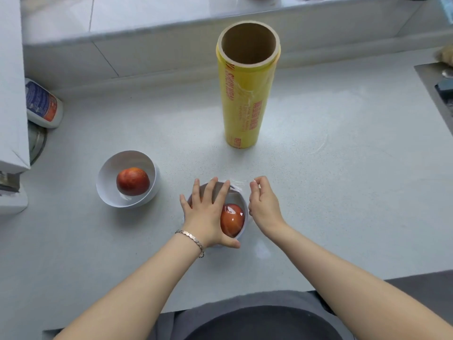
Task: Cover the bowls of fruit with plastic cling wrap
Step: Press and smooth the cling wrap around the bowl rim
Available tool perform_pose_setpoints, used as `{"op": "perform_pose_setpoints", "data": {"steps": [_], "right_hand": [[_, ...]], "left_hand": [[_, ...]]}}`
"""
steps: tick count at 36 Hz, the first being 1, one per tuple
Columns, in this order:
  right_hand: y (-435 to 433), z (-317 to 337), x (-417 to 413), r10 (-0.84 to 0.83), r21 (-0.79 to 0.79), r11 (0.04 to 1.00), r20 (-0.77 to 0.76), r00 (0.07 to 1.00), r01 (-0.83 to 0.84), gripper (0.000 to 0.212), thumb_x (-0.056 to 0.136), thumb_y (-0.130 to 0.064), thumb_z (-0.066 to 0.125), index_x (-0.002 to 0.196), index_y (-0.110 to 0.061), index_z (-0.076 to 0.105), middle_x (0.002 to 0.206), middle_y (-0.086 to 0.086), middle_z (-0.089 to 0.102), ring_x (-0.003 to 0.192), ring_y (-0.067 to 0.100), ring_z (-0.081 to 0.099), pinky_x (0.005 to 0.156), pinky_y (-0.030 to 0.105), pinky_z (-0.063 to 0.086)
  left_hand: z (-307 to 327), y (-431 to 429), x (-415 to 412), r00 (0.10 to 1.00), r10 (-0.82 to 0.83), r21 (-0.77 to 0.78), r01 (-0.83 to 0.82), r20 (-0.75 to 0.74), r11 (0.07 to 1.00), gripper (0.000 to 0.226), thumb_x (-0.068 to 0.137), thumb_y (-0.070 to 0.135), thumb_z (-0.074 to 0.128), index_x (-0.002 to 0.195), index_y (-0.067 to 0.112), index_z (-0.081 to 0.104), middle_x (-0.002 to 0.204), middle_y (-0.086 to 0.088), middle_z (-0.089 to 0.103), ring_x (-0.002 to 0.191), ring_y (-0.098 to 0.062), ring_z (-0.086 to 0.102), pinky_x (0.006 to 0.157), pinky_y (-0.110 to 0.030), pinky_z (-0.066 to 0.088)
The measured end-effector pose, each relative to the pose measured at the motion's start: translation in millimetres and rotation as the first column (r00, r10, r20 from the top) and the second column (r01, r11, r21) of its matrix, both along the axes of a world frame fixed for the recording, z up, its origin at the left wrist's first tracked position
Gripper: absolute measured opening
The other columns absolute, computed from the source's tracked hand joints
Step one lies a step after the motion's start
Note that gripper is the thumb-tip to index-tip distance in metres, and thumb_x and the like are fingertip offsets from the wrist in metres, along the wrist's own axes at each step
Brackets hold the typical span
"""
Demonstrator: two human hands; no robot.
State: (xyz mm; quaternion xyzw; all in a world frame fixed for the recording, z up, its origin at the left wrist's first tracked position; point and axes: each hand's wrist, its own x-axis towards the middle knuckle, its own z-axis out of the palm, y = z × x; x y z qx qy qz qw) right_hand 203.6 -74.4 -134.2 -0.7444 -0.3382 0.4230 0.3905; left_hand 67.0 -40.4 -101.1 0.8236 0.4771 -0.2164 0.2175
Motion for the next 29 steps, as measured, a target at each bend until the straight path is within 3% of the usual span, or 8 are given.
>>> {"op": "perform_pose_setpoints", "data": {"steps": [3, 6, 12, 17, 19, 23, 27, 29], "right_hand": [[1.0, 3.1, 2.4, -0.022, 0.046, 0.999, 0.057, 0.998, 0.019, 0.019, 0.099, -0.027, 0.034, 0.081, -0.025, 0.038, 0.063, -0.004, 0.042, 0.059, 0.015, 0.042, 0.062, 0.037, 0.044], [0.3, 2.7, 11.5, -0.032, 0.05, 0.998, 0.138, 0.99, 0.025, 0.018, 0.099, -0.024, 0.034, 0.086, -0.015, 0.04, 0.059, -0.003, 0.038, 0.054, 0.012, 0.035, 0.051, 0.019, 0.03], [9.9, -12.4, 16.3, -0.024, -0.078, 0.996, 0.143, 0.989, 0.035, 0.022, 0.1, -0.025, 0.033, 0.094, -0.007, 0.044, 0.062, 0.0, 0.04, 0.057, 0.015, 0.037, 0.054, 0.03, 0.029], [24.1, -16.6, 17.2, 0.031, -0.231, 0.973, 0.106, 0.994, -0.006, 0.025, 0.098, -0.028, 0.039, 0.089, -0.007, 0.049, 0.07, 0.0, 0.048, 0.07, 0.019, 0.046, 0.06, 0.031, 0.033], [27.7, -15.6, 23.4, -0.009, -0.291, 0.957, 0.032, 0.999, 0.018, 0.029, 0.098, -0.031, 0.038, 0.088, -0.007, 0.052, 0.074, 0.004, 0.052, 0.075, 0.022, 0.052, 0.067, 0.031, 0.04], [20.1, -8.3, 29.0, -0.196, -0.363, 0.931, -0.412, 0.89, 0.037, 0.038, 0.099, -0.036, 0.034, 0.1, -0.005, 0.055, 0.083, 0.006, 0.061, 0.076, 0.016, 0.061, 0.078, 0.029, 0.05], [0.5, -4.5, 17.2, -0.016, -0.404, 0.884, -0.532, 0.847, -0.237, 0.04, 0.097, -0.041, 0.037, 0.103, -0.008, 0.058, 0.097, 0.009, 0.066, 0.093, 0.022, 0.063, 0.092, 0.034, 0.049], [-6.0, -5.2, 9.9, 0.048, -0.359, 0.89, -0.54, 0.84, -0.281, 0.037, 0.096, -0.041, 0.041, 0.104, -0.011, 0.062, 0.101, 0.01, 0.068, 0.095, 0.023, 0.064, 0.091, 0.033, 0.05]], "left_hand": [[0.5, 1.0, 0.7, 1.0, 0.007, -0.013, -0.007, -0.004, 1.0, 0.134, 0.05, 0.07, 0.073, 0.144, 0.036, -0.016, 0.154, 0.003, -0.016, 0.138, -0.038, -0.024, 0.107, -0.067, 0.0], [1.0, 1.3, 0.2, 1.0, -0.007, -0.019, 0.007, -0.004, 1.0, 0.135, 0.05, 0.069, 0.074, 0.143, 0.035, -0.018, 0.153, 0.004, -0.017, 0.137, -0.039, -0.026, 0.107, -0.066, -0.002], [0.6, 0.8, 1.0, 1.0, 0.012, -0.024, -0.012, 0.023, 1.0, 0.137, 0.049, 0.068, 0.074, 0.143, 0.036, -0.02, 0.153, 0.006, -0.017, 0.137, -0.038, -0.027, 0.108, -0.066, -0.002], [-0.5, -2.9, 3.3, 0.992, 0.114, -0.022, -0.113, 0.051, 0.993, 0.135, 0.049, 0.072, 0.072, 0.142, 0.038, -0.019, 0.153, 0.007, -0.016, 0.137, -0.037, -0.026, 0.109, -0.064, -0.003], [-0.4, -5.5, 5.6, 0.973, 0.223, -0.034, -0.221, 0.062, 0.975, 0.134, 0.049, 0.073, 0.071, 0.142, 0.039, -0.019, 0.152, 0.007, -0.017, 0.136, -0.038, -0.029, 0.108, -0.064, -0.006], [0.5, -9.6, 8.5, 0.865, 0.492, -0.075, -0.487, 0.099, 0.87, 0.132, 0.051, 0.073, 0.07, 0.144, 0.037, -0.018, 0.153, 0.005, -0.018, 0.136, -0.04, -0.029, 0.108, -0.067, 0.0], [8.4, -12.1, 7.9, 0.756, 0.65, -0.146, -0.636, 0.08, 0.758, 0.133, 0.055, 0.069, 0.073, 0.145, 0.028, -0.016, 0.153, 0.0, -0.019, 0.137, -0.043, -0.023, 0.107, -0.065, 0.012], [11.3, -13.3, 3.5, 0.75, 0.658, -0.151, -0.644, 0.068, 0.75, 0.136, 0.054, 0.068, 0.073, 0.146, 0.022, -0.015, 0.153, -0.002, -0.016, 0.139, -0.042, -0.019, 0.108, -0.063, 0.013]]}}
